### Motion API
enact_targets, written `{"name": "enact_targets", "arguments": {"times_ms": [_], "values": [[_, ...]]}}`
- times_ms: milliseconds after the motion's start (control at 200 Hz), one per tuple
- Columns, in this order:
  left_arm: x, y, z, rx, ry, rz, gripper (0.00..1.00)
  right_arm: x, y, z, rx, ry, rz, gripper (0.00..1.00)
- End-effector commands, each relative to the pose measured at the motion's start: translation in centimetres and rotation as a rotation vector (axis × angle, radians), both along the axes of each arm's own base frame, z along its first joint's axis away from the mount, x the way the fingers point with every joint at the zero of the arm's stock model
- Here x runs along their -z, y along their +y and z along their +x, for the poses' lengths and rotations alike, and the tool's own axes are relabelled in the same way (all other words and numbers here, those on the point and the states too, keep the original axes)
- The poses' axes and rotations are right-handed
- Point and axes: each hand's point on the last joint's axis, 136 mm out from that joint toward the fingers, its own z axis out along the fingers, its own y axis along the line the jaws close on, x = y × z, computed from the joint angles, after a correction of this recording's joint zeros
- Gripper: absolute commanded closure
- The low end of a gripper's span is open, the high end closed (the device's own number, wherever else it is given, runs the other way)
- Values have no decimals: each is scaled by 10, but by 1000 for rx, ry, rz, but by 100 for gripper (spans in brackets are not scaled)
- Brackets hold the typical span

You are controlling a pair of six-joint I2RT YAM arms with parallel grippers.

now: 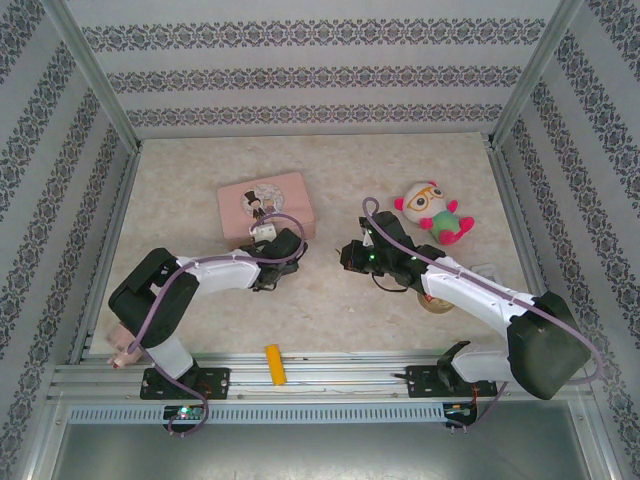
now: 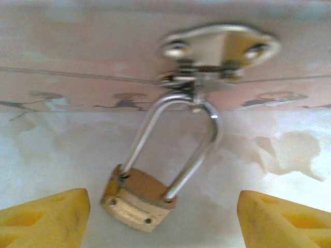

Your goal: Unlock the padlock with the key

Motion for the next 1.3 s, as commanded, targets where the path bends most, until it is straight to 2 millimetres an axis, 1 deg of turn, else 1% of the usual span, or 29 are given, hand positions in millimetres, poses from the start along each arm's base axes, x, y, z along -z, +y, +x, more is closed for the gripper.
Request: {"name": "enact_targets", "arguments": {"times_ms": [0, 70, 105, 305, 350, 435, 455, 570, 670, 695, 820, 860, 1114, 1144, 1234, 1294], "values": [[-4, -11, 16, 62, -9, -5, 27, -17, 5, 10, 8, -37, 36, 100], [-1, -10, 18, 70, 1, 19, 31, -18, 5, 9, 9, -41, 40, 100], [-1, -9, 19, 75, 8, 29, 34, -19, 4, 9, 11, -42, 40, 100], [1, -4, 23, 93, 22, 47, 37, -19, 3, 9, 13, -46, 41, 100], [0, -4, 24, 90, 18, 46, 39, -20, 3, 8, 13, -46, 43, 100], [-1, 0, 26, 72, 13, 42, 40, -19, 3, 9, 15, -43, 43, 100], [0, 1, 26, 67, 16, 41, 42, -18, 4, 9, 13, -42, 42, 100], [2, 5, 27, 48, 19, 35, 45, -18, 4, 9, 14, -41, 46, 100], [2, 4, 28, 49, 17, 30, 47, -19, 4, 9, 13, -43, 46, 100], [1, 4, 29, 50, 16, 28, 50, -19, 4, 10, 14, -43, 48, 100], [2, 1, 30, 54, 18, 18, 51, -20, 5, 10, 13, -45, 49, 100], [2, 1, 29, 56, 21, 16, 53, -19, 5, 10, 12, -43, 49, 100], [9, 4, 26, 49, 35, 24, 54, -20, 5, 10, 12, -43, 52, 100], [9, 4, 26, 50, 37, 23, 57, -19, 5, 10, 13, -42, 53, 100], [11, 4, 25, 45, 42, 27, 58, -19, 5, 9, 14, -43, 52, 100], [12, 4, 25, 44, 42, 26, 64, -19, 5, 9, 13, -44, 52, 100]]}}
